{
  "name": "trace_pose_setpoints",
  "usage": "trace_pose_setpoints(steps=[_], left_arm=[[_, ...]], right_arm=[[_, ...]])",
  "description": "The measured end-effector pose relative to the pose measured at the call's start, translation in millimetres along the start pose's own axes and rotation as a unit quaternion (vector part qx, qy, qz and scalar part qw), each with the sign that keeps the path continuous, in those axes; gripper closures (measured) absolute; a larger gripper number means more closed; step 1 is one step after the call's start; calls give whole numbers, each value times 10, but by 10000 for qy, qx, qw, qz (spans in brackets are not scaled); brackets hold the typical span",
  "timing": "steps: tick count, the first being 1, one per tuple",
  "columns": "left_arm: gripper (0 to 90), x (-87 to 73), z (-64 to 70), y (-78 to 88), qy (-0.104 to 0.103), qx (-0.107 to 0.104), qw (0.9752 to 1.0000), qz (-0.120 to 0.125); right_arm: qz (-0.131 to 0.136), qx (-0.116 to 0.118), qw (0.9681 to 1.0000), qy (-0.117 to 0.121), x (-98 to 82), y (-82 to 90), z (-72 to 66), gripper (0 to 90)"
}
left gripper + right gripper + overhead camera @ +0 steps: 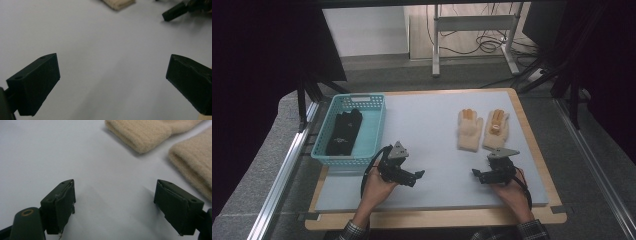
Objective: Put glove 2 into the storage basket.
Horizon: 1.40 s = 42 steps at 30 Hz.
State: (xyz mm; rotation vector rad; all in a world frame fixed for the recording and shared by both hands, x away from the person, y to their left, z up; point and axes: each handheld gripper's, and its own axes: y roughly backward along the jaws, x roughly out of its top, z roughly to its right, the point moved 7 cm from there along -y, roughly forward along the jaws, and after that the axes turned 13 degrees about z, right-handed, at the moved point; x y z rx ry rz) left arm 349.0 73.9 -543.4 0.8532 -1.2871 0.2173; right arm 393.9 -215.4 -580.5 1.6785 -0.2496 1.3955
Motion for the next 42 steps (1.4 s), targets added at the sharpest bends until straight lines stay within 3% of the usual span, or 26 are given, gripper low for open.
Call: trace_pose_setpoints(steps=[8, 11, 19, 21, 22, 24, 29, 32, 35, 42], left_arm=[[0, -322, -68, 3, 103, 369, 9987, -345], [0, -410, -72, -5, 172, 410, 9980, -451], [0, -566, -86, -64, 100, 535, 9958, -732], [0, -583, -103, -70, 373, 428, 9964, -631], [0, -582, -105, -69, 392, 417, 9964, -621], [0, -585, -98, -75, 288, 462, 9964, -653], [0, -587, -101, -75, 308, 454, 9964, -640], [0, -587, -101, -75, 312, 459, 9965, -631], [0, -588, -102, -74, 310, 467, 9965, -625], [3, -588, -102, -73, 315, 474, 9965, -618]], right_arm=[[-12, -39, 10000, -45, -1, 0, 2, 163], [-21, -41, 10000, -54, -1, 0, 1, 163], [-38, -43, 10000, -48, 0, -2, 3, 162], [-37, -33, 10000, -59, 0, -1, 4, 162], [-36, -33, 10000, -61, 0, -1, 4, 162], [-38, -35, 10000, -63, 1, -1, 3, 162], [-27, -46, 9999, -128, 8, 2, 9, 168], [21, -42, 9995, -312, 22, 7, 20, 173], [62, -179, 9992, -356, 44, 21, 71, 181], [238, -192, 9989, -355, 238, 17, 163, 254]])
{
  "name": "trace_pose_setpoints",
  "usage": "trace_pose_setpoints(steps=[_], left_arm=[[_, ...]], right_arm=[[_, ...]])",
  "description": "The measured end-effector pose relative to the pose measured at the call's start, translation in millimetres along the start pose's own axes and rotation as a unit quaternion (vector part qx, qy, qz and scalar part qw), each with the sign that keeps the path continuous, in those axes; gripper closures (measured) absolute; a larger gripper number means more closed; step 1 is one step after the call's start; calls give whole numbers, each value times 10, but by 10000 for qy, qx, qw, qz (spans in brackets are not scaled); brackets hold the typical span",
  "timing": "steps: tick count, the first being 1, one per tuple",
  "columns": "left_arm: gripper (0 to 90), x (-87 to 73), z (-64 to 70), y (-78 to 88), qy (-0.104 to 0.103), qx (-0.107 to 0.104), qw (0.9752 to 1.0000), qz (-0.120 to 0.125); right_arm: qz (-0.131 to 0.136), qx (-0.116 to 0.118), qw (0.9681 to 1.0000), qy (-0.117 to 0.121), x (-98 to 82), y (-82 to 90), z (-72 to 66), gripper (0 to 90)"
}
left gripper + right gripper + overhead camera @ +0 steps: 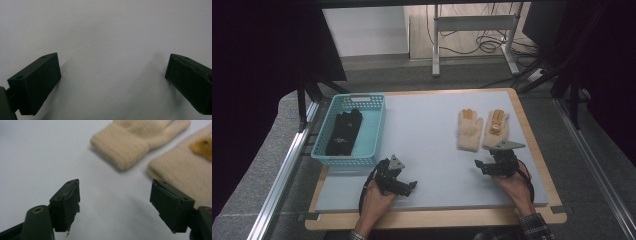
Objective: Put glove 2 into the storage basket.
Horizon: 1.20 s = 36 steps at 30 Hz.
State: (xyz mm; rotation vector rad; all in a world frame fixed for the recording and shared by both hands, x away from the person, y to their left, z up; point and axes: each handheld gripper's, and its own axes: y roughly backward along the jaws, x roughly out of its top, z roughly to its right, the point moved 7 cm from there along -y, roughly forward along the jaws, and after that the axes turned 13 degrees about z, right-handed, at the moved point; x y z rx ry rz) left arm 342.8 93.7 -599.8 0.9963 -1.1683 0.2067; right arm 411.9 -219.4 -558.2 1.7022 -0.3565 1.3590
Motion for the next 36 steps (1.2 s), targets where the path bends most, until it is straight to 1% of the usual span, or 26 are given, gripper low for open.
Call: trace_pose_setpoints(steps=[2, 3, 5, 7, 9, 13, 14, 15, 16, 17, 18, 21, 27, 29, 31, 33, 34, 36], left_arm=[[3, 0, 0, 0, 0, 1, 10000, 0], [3, 0, 0, 0, 3, 2, 10000, 1], [3, 0, 0, 0, 2, 3, 10000, 1], [3, 0, 0, 0, 5, 4, 10000, 1], [3, 0, 0, 0, 3, 4, 10000, 1], [3, 0, 0, 0, 7, 6, 10000, 4], [3, 0, 0, 0, 10, 5, 10000, 6], [3, 0, -1, 1, 0, 2, 10000, -1], [3, 0, -1, 1, 0, 2, 10000, -1], [3, 0, -1, 1, -2, 2, 10000, -2], [3, 0, -1, 1, -2, 2, 10000, -2], [3, -2, -3, 4, -17, -2, 10000, -18], [3, -2, -4, 4, -19, -4, 10000, -17], [3, -2, -4, 3, -18, -4, 10000, -17], [3, -2, -4, 3, -18, -5, 10000, -17], [3, -2, -4, 3, -18, -5, 10000, -18], [3, -2, -4, 3, -18, -5, 10000, -19], [3, -2, -4, 3, -17, -4, 10000, -18]], right_arm=[[14, 23, 10000, 10, 89, -38, 37, 275], [30, 21, 10000, 13, 139, -55, 58, 299], [45, 24, 9999, 91, 240, -89, 105, 366], [67, -2, 9998, 177, 351, -140, 169, 408], [69, -15, 9999, 149, 432, -195, 214, 434], [70, -26, 9998, 181, 602, -371, 324, 447], [54, -18, 9998, 195, 630, -424, 350, 441], [3, -23, 9998, 220, 665, -520, 390, 416], [3, -23, 9998, 220, 665, -520, 390, 416], [-37, -6, 9997, 257, 692, -634, 419, 375], [-37, -6, 9997, 257, 692, -634, 419, 375], [-127, 60, 9996, 265, 710, -799, 441, 334], [-421, 135, 9975, 557, 640, -1084, 422, 293], [-508, 191, 9975, 453, 587, -1185, 431, 265], [-527, 206, 9974, 449, 571, -1212, 427, 262], [-552, 208, 9969, 518, 544, -1257, 409, 263], [-571, 194, 9968, 523, 539, -1271, 401, 274], [-624, 198, 9967, 487, 531, -1287, 400, 339]])
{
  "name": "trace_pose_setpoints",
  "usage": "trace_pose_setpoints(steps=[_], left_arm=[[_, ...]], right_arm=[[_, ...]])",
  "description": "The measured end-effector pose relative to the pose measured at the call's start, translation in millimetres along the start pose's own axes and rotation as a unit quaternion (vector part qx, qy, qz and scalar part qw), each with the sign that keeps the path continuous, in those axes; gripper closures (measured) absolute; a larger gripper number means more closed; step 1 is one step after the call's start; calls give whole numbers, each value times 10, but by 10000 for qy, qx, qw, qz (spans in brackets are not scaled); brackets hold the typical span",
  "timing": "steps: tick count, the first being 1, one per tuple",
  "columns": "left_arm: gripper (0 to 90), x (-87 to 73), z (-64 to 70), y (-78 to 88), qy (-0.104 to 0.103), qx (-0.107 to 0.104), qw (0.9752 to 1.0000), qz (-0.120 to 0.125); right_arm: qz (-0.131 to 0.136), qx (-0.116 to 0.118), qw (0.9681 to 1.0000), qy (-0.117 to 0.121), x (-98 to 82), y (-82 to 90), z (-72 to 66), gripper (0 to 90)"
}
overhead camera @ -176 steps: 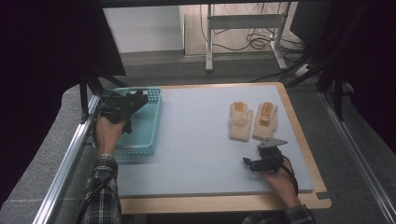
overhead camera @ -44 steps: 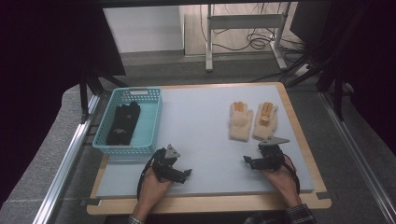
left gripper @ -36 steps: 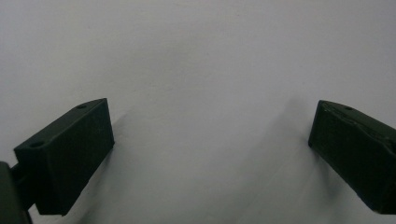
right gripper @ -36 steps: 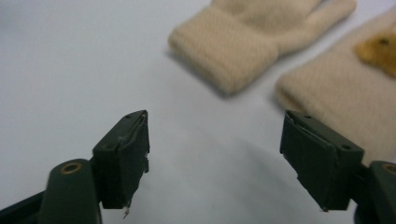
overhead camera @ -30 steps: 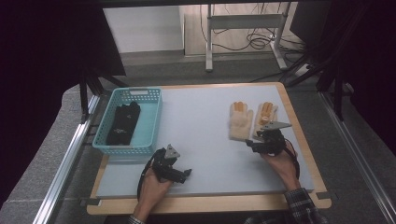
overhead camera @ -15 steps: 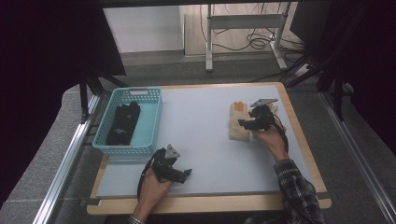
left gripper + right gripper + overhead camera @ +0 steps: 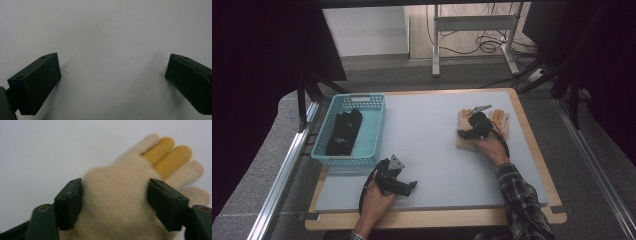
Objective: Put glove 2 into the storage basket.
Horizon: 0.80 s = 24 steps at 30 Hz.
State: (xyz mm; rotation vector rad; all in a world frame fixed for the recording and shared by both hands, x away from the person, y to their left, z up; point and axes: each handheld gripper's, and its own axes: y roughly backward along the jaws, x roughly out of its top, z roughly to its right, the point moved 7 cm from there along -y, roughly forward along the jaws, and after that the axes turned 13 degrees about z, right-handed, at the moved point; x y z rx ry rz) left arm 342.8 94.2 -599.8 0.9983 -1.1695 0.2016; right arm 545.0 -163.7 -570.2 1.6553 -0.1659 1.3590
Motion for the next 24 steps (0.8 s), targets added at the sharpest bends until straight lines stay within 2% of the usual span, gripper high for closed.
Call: trace_pose_setpoints(steps=[4, 8, 12, 15, 20, 24], left_arm=[[3, 0, -1, 0, -2, -2, 10000, -3], [3, 0, -1, 0, 2, -4, 10000, -5], [3, -1, -1, 1, 3, -3, 10000, -10], [3, 0, -1, 0, 4, -4, 10000, -7], [3, -1, -1, 0, 6, -4, 10000, -8], [3, -1, -1, 0, 3, -6, 10000, -8]], right_arm=[[-100, 77, 9997, -218, -4, 17, -5, 485], [-213, 125, 9993, -270, 0, 58, -33, 543], [-27, 71, 9997, -212, 25, 144, -50, 544], [216, 185, 9991, -310, 80, 272, -102, 543], [465, 410, 9977, -262, 176, 520, -330, 535], [662, 647, 9953, -287, 245, 714, -599, 527]])
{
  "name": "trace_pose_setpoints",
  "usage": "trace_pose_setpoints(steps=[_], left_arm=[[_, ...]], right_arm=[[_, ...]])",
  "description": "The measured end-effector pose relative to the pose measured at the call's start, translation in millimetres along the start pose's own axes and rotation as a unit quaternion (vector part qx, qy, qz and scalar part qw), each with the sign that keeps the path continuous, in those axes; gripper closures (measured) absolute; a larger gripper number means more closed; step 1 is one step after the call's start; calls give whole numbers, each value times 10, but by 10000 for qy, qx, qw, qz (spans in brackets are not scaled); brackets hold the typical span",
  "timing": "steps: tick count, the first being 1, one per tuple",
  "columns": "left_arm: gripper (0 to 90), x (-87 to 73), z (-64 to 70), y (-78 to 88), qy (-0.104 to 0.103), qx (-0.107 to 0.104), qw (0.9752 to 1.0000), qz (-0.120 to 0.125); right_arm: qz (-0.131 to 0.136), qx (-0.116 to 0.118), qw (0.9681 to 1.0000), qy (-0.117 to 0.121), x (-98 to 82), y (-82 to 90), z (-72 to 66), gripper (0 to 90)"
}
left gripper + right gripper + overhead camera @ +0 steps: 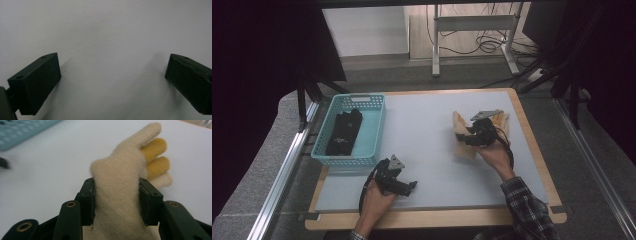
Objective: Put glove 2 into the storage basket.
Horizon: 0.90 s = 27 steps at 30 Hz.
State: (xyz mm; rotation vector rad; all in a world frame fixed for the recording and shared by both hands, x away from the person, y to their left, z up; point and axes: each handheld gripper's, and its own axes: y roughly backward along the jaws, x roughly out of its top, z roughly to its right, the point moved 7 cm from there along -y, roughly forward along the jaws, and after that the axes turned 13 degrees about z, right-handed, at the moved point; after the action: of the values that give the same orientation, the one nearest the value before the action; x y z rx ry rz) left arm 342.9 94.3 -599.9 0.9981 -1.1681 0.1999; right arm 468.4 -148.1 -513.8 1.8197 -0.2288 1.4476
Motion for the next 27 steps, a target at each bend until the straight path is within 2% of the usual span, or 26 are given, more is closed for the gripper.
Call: trace_pose_setpoints(steps=[6, 9, 10, 13, 16, 21, 24, 27], left_arm=[[3, 1, -1, -1, -2, 5, 10000, 7], [3, 1, -1, -2, 2, 11, 10000, 13], [3, 1, -1, -2, 2, 11, 10000, 13], [3, 1, -1, -2, 2, 10, 10000, 14], [3, 1, -1, -1, -1, 6, 10000, 10], [4, 1, -1, -1, 4, 8, 10000, 15], [4, 1, -1, -1, 5, 12, 10000, 14], [4, 1, -2, -1, 0, 6, 10000, 8]], right_arm=[[58, 140, 9998, 89, 1, 85, -441, 512], [-34, 182, 9995, 264, -123, 43, -691, 502], [-34, 182, 9995, 264, -123, 43, -691, 502], [-79, 232, 9995, 186, -240, -11, -814, 486], [-134, 325, 9993, 156, -356, -80, -923, 425], [-204, 541, 9982, 134, -393, -107, -1005, 328], [-111, 501, 9985, 170, -328, -61, -935, 313], [-103, 383, 9990, 203, -297, -7, -801, 314]])
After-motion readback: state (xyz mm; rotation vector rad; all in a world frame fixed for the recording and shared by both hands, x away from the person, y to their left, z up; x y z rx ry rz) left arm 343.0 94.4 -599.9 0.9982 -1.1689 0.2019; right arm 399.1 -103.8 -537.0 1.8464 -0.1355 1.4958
